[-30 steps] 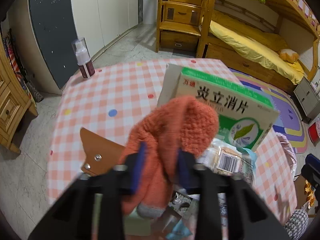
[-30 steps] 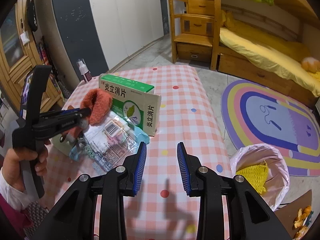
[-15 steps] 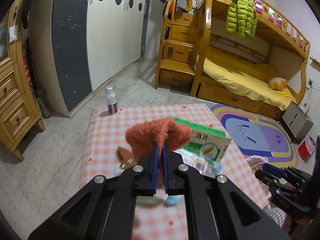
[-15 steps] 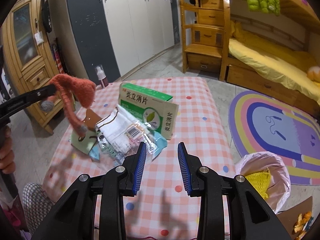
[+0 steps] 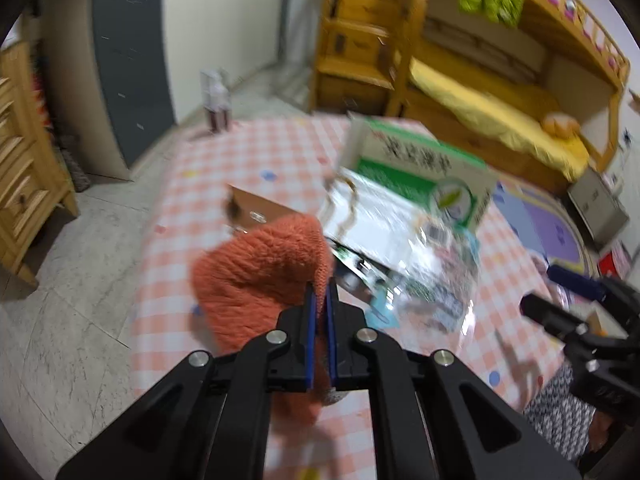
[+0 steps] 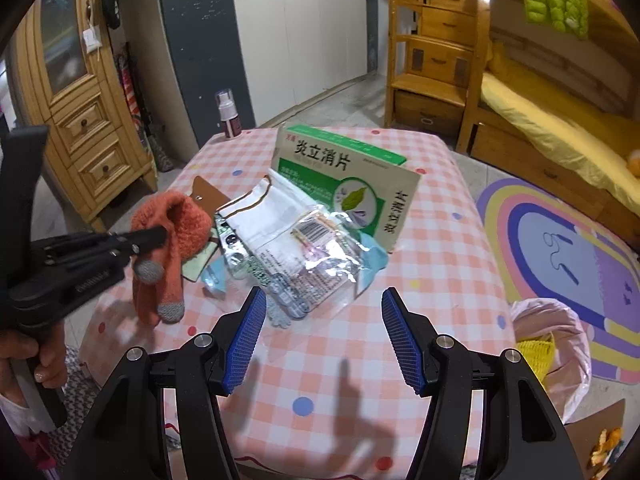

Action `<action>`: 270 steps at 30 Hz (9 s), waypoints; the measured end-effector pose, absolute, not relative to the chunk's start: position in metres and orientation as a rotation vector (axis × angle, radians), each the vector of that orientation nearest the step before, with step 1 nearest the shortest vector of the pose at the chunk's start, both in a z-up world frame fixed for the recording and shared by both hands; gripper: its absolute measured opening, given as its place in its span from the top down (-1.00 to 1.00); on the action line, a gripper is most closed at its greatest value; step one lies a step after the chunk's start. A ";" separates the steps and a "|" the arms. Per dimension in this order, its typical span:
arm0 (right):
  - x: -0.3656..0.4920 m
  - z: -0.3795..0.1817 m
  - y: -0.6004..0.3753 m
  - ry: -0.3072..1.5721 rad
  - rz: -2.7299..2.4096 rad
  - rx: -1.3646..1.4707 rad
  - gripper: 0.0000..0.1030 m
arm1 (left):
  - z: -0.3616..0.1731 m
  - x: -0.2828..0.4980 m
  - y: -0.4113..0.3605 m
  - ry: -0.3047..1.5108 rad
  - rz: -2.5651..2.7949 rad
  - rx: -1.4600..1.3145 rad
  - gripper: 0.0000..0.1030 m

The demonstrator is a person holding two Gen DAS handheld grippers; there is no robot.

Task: Collect trash
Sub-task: 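Lift the glove with the left tool while the right tool grasps a plastic wrapper, then carry the glove and wrapper toward the trash bin, then open both tools over the bin to drop the glove and wrapper, then grasp the white plastic bag with the right tool while the left tool approaches the blister pack, then grasp the silver blister pack with the left tool while the right tool holds the bag, then carry the blister pack and white bag over the bin and open both tools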

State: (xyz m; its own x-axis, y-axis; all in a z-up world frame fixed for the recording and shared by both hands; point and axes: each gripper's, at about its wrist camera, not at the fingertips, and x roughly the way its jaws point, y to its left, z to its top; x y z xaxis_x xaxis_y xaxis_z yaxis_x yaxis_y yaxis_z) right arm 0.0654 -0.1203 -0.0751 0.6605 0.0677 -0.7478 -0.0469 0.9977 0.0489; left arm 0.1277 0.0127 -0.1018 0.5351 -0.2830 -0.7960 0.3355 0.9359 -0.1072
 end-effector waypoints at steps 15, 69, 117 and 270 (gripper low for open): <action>0.046 -0.079 -0.185 0.848 -0.063 0.121 -0.19 | -0.089 0.066 -0.045 0.981 -0.742 0.061 0.95; -0.001 -0.016 -0.219 0.620 -0.040 0.221 1.00 | -0.007 0.053 -0.073 0.683 -0.587 0.200 0.95; -0.072 -0.072 -0.392 0.670 -0.490 0.372 0.37 | -0.062 0.053 -0.257 0.755 -0.821 0.245 -0.21; -0.050 -0.133 -0.445 0.829 -0.529 0.516 0.79 | -0.098 0.035 -0.344 0.675 -0.897 0.450 0.10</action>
State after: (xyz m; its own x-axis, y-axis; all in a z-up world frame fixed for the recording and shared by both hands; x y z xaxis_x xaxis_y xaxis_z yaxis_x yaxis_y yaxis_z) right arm -0.0501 -0.4450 -0.1333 0.5645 -0.2339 -0.7916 0.6196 0.7537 0.2191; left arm 0.0345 -0.3443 -0.0979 0.4432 -0.5594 -0.7005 0.8279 0.5551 0.0805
